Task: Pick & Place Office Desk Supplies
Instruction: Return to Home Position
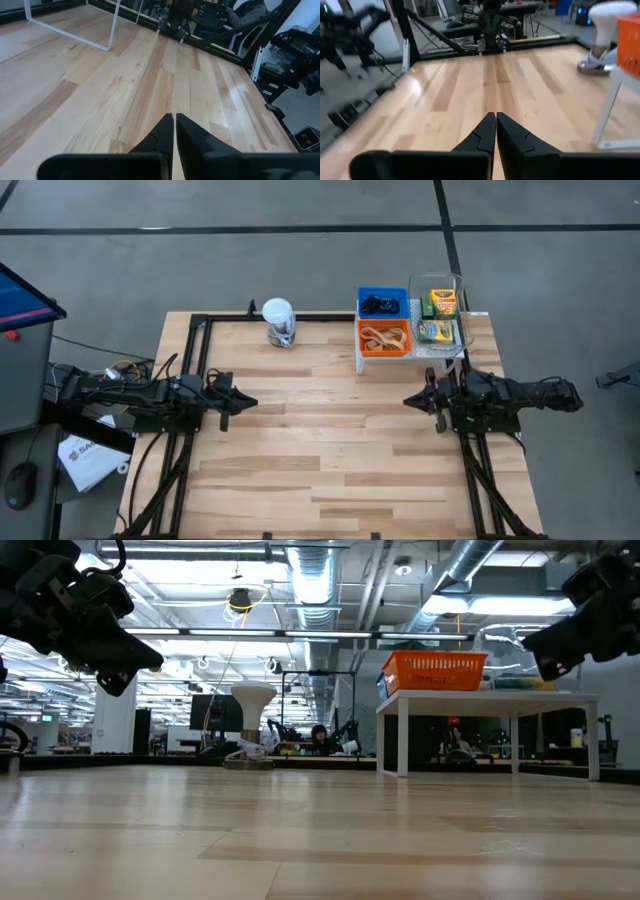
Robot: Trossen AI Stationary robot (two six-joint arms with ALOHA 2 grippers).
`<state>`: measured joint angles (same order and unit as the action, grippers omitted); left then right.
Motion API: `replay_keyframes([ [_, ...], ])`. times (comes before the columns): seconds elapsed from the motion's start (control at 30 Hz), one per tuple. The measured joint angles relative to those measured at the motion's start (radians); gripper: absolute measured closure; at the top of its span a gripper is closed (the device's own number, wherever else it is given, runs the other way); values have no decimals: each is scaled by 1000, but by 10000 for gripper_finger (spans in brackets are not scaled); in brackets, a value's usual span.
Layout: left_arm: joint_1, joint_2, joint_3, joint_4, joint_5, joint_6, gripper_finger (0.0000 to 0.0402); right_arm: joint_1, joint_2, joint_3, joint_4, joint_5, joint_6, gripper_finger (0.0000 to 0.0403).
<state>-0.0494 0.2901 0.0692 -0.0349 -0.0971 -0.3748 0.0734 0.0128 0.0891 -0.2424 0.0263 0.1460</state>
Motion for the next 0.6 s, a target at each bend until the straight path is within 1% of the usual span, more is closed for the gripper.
replay_keyframes([
  [0.1,0,0,0,0,0,0,389,0,0,0,0,0,141,391],
  [0.2,0,0,0,-1,0,0,389,3,0,0,-1,-1,230,391],
  [0.6,0,0,0,-1,0,0,389,4,0,0,-1,0,248,391],
])
